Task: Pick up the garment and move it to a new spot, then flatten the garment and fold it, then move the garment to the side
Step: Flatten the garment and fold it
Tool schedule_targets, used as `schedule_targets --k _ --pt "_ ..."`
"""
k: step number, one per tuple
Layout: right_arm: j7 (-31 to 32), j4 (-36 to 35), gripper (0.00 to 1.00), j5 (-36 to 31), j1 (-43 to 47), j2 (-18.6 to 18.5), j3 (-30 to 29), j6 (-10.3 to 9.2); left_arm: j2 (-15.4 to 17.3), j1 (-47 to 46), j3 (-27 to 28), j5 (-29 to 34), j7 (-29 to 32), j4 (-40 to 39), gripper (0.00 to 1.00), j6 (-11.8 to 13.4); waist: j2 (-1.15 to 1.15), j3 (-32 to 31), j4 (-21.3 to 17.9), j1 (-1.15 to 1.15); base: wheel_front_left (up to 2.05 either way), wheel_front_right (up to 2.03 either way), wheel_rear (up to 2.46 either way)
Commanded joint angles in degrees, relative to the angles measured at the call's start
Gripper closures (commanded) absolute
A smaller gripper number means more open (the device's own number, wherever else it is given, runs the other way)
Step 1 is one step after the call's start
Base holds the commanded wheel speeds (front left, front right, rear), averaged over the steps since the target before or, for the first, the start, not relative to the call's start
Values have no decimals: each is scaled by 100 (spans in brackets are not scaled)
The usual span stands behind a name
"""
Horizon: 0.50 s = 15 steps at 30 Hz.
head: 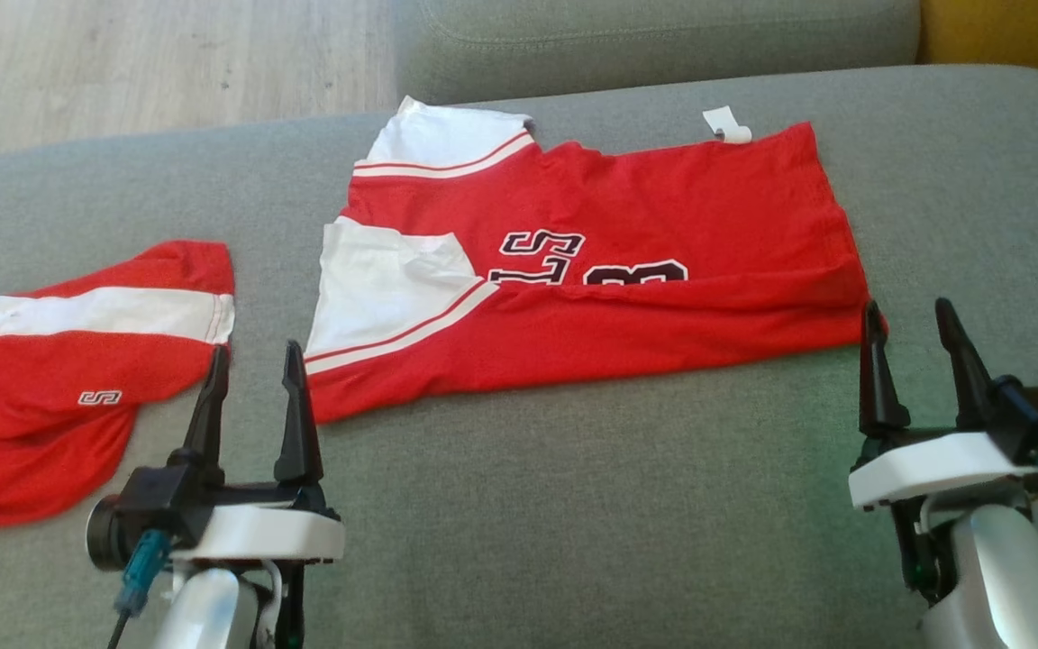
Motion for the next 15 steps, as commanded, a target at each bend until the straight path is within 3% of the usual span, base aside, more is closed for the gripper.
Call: schedule_targets --k 1,7,11,15 --pt "9 -245 0 -54 -204 23 126 39 10 -290 268 79 -29 -90 0 -27 0 50 -22 0 0 0 0" --pt "100 -558 0 -69 -272 59 153 39 0 -632 302 259 -19 719 0 -46 0 314 -91 0 0 0 0" --pt "150 -700 0 -91 -277 74 182 39 46 -995 300 309 258 1403 0 81 0 474 -131 0 0 0 0" --pt "179 -794 0 -100 -308 86 233 39 73 -1306 256 290 471 1911 0 37 0 595 -196 0 0 0 0"
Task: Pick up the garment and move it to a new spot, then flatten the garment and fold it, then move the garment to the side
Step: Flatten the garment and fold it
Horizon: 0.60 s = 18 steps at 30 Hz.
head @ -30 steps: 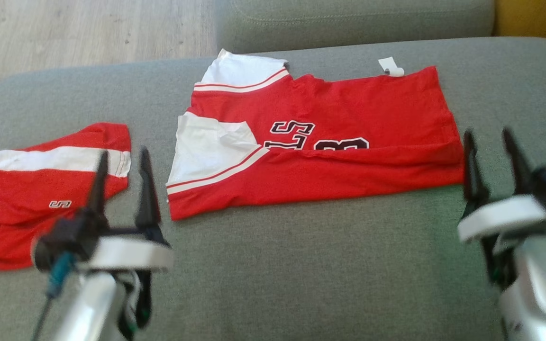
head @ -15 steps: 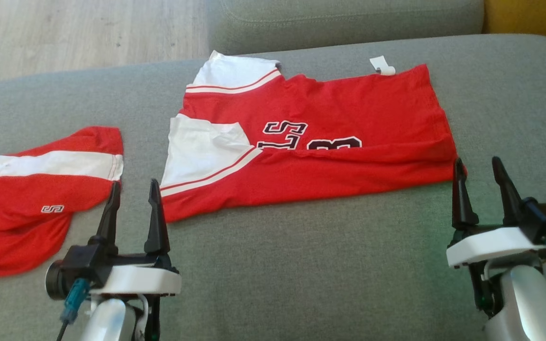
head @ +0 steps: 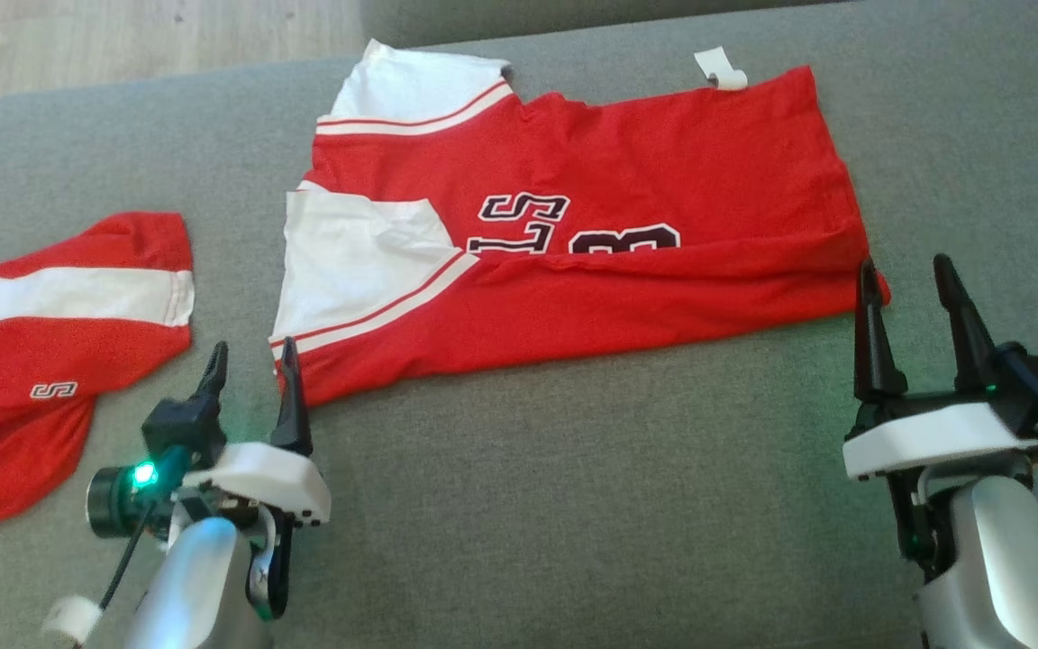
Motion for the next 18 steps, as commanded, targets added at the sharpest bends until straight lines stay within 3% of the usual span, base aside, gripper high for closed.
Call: schedule_targets --k 1,14,15,16,18 --pt "3 -241 0 -52 -236 32 152 39 111 -308 108 17 116 57 0 -57 0 79 -56 -1 0 0 0" --pt "25 -257 0 -62 -324 50 212 39 146 -604 -171 54 892 927 0 -113 0 230 -188 -1 0 0 0" --pt "29 -249 0 -65 -332 51 216 39 150 -616 -192 48 935 957 55 -143 0 233 -192 -1 0 0 0" --pt "37 -239 0 -69 -343 52 215 39 155 -628 -206 39 937 965 100 -171 0 234 -192 -1 0 0 0" --pt "69 -206 0 -89 -371 53 199 39 173 -654 -217 39 833 914 100 -194 0 223 -180 -1 0 0 0"
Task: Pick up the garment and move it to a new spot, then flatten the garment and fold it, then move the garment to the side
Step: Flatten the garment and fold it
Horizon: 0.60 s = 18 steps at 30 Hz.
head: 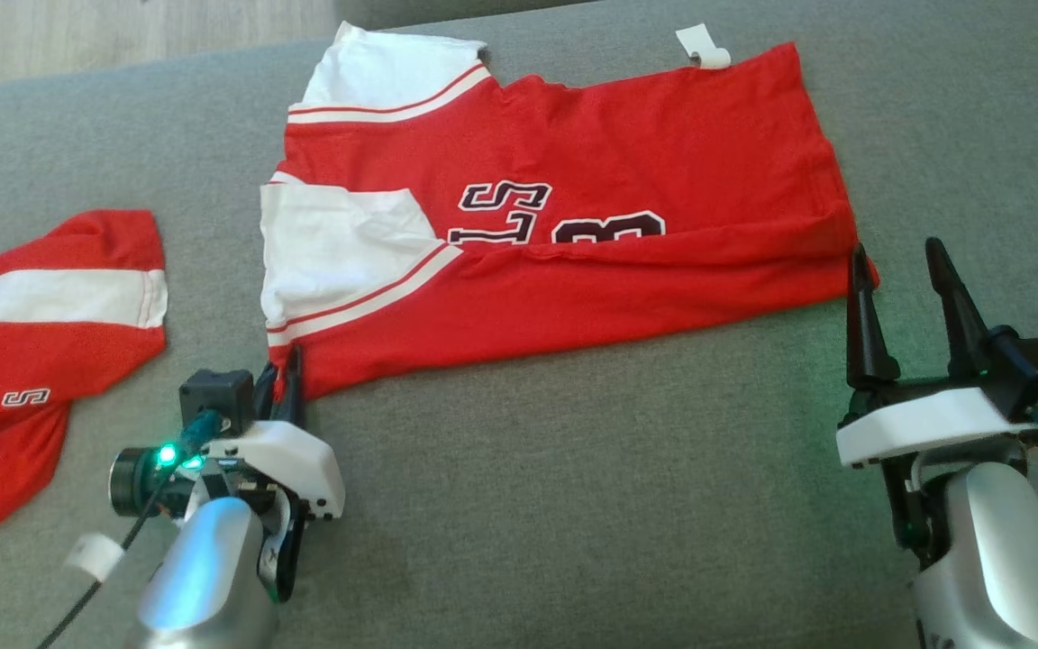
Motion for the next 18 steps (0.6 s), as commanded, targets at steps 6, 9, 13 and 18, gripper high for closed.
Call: schedule_targets --k 6,9,13,18 --pt "455 154 0 -293 -337 23 -237 39 158 -110 125 73 -673 -420 100 0 0 -79 131 0 0 0 0" --pt "787 439 0 -424 -496 24 -477 39 176 -142 103 127 -946 -719 100 17 0 -74 201 0 0 0 0" --pt "1179 951 0 -191 -785 25 -794 39 150 -133 50 97 -1057 -1044 100 -83 0 -38 294 0 0 0 0" --pt "1568 1632 0 -349 -1184 25 -1022 39 174 -118 -13 106 -1053 -1307 100 -89 0 78 365 0 0 0 0"
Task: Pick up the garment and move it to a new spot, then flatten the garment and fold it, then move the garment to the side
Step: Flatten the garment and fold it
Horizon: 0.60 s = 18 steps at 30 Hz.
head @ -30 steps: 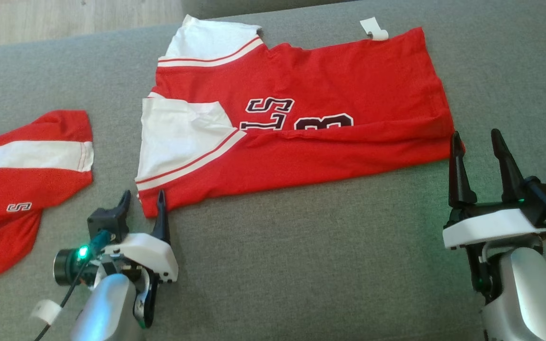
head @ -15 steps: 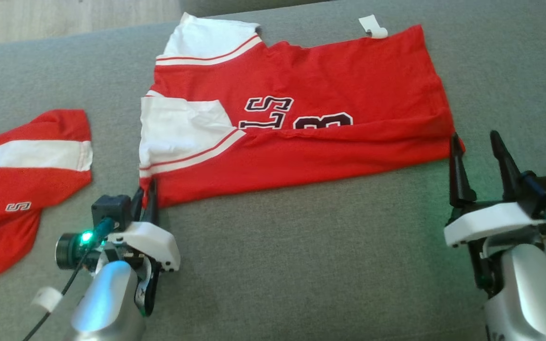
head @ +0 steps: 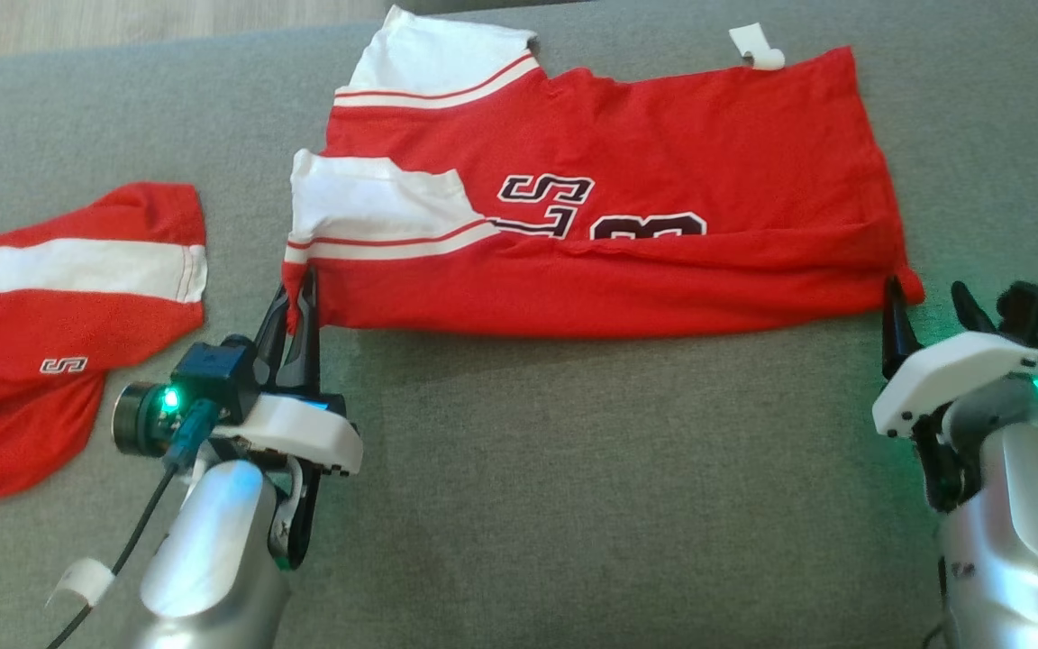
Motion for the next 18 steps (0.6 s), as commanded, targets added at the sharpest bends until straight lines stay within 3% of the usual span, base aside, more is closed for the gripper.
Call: schedule_targets --k 1,9,10,11,18 --pt "42 -70 0 -20 -255 1 90 39 163 -142 161 15 -69 -220 100 6 0 40 28 0 0 0 0" --pt "219 983 0 -44 -778 1 124 39 188 -71 77 6 -24 -304 100 44 0 126 111 0 0 0 0" --pt "213 1065 38 -39 -809 1 163 39 195 -58 78 -2 -23 -290 100 51 0 119 107 0 0 0 0" --pt "190 1130 100 -42 -835 1 196 39 202 -46 80 -12 -23 -275 100 56 0 111 101 0 0 0 0" --pt "-170 1085 100 -297 -911 1 397 39 276 115 123 -83 -39 -167 100 120 0 -78 -62 0 0 0 0"
